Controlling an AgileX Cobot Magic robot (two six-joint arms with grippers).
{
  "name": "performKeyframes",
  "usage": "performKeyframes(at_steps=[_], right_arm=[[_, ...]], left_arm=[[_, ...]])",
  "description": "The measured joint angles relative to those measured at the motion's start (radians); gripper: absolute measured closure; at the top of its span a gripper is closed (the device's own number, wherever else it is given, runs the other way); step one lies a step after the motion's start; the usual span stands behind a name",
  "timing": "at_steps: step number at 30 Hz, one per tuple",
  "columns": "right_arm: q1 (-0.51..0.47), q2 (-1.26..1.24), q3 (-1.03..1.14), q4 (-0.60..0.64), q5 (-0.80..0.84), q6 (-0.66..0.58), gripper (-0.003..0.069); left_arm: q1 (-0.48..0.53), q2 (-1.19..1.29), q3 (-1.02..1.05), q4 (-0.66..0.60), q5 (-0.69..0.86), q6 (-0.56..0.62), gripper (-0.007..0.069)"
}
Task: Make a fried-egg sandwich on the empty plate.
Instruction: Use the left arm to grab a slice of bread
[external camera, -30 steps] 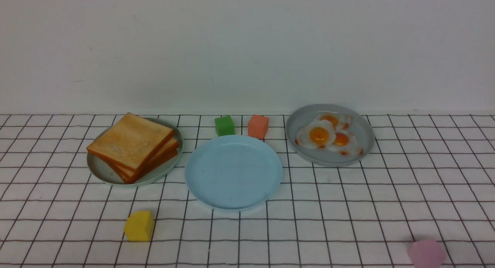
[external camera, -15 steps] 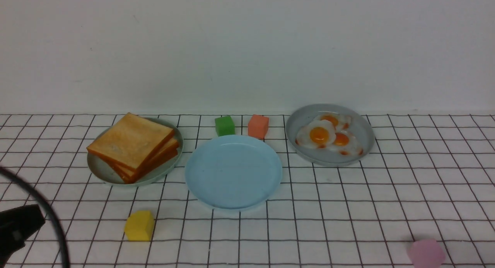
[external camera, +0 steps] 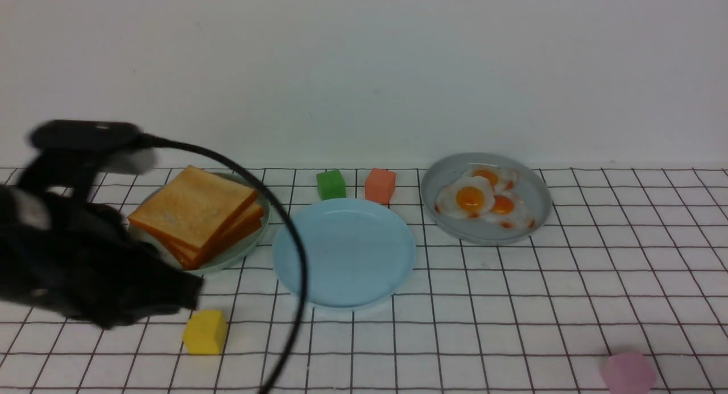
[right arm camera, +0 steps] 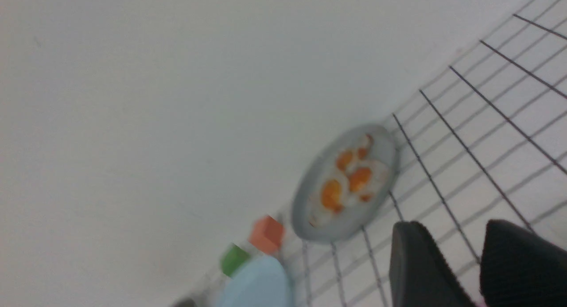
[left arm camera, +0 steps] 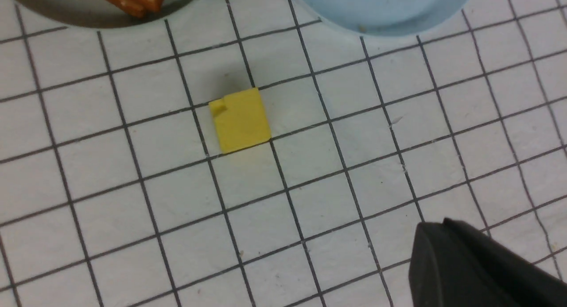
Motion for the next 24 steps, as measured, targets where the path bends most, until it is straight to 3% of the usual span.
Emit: performKeyframes(at_steps=[2, 6, 11, 15, 17, 24], right_arm=[[0.000, 0.000, -0.012, 0.033, 0.001, 0.007, 0.0418], [0.036, 0.015, -0.143, 0.011, 0.216, -0.038, 0.0426], [0.142, 0.228, -0.539, -0.105, 0.740, -0.336, 0.0564], [0.164, 0.370, -0.728, -0.139, 1.001, -0.508, 0.0664], [0.166, 0.395, -0.753, -0.144, 1.033, -0.535, 0.0669], [0.167, 0.440, -0.779, -0.132, 1.045, -0.582, 0.0666]], left_arm=[[-0.011, 0.052, -0.025, 0.023, -0.011, -0.019, 0.0638], [0.012, 0.191, -0.109, 0.069, -0.017, -0.056, 0.0638], [0.077, 0.420, -0.288, 0.105, -0.035, -0.068, 0.0638], [0.089, 0.585, -0.429, 0.172, -0.047, -0.069, 0.0625], [0.089, 0.621, -0.461, 0.197, -0.046, -0.069, 0.0608], [0.089, 0.792, -0.611, 0.326, -0.075, -0.081, 0.0355]])
